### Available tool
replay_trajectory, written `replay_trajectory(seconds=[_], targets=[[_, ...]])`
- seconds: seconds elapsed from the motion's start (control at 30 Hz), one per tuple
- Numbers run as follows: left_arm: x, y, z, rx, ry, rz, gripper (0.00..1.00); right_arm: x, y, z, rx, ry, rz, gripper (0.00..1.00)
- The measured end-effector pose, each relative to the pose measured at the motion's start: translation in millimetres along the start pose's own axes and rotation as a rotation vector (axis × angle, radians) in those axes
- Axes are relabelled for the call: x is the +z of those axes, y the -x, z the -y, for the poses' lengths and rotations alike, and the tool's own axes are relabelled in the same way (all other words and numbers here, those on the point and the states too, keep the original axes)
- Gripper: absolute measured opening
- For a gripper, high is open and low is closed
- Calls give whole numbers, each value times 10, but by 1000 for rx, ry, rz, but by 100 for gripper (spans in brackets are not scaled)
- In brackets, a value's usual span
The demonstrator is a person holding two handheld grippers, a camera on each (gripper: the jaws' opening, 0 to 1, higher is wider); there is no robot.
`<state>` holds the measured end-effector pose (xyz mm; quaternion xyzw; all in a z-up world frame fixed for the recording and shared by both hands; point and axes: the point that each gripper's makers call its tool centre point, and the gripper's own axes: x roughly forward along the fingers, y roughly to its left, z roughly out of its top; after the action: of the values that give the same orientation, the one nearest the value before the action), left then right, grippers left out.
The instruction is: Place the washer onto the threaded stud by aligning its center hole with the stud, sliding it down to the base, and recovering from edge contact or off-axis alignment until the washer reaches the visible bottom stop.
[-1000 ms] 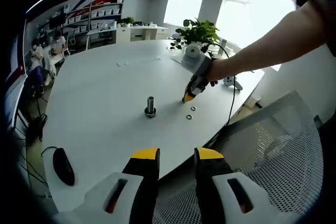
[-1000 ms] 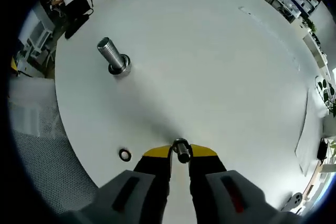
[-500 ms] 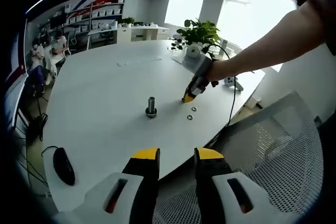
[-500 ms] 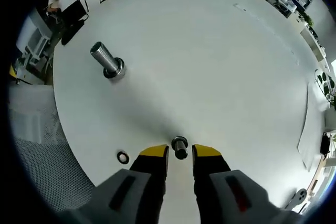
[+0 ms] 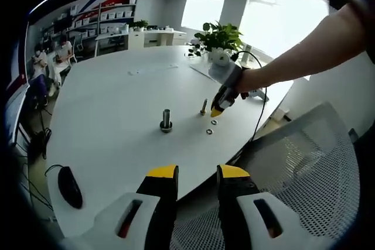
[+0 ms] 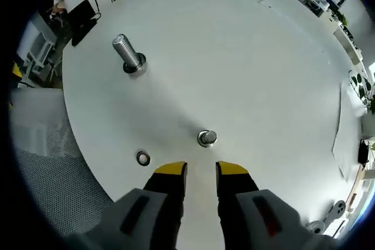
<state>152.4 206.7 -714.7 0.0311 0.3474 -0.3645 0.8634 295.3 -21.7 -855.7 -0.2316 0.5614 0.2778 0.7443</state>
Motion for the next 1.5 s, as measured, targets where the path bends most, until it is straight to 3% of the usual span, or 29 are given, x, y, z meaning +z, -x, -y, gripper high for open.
replay_trajectory(seconds=[0.6, 1.07, 1.1, 1.2, 1.33, 1.5], targets=[[8, -1, 16, -3, -8, 5, 24, -101, 166, -394, 30, 21, 9, 24], [26, 6, -4, 5, 2, 18, 24, -218, 77, -351, 15, 19, 5, 24], [24, 2, 2, 2, -1, 15, 24, -230, 71, -353, 9, 75, -8, 24], [19, 0, 6, 0, -4, 12, 24, -233, 30, -369, 3, 135, -21, 24], [9, -3, -1, 4, -1, 5, 24, -217, -34, -307, 15, 56, -9, 24], [-4, -7, -4, 5, -1, -3, 24, -214, -42, -254, 15, 66, -11, 23]])
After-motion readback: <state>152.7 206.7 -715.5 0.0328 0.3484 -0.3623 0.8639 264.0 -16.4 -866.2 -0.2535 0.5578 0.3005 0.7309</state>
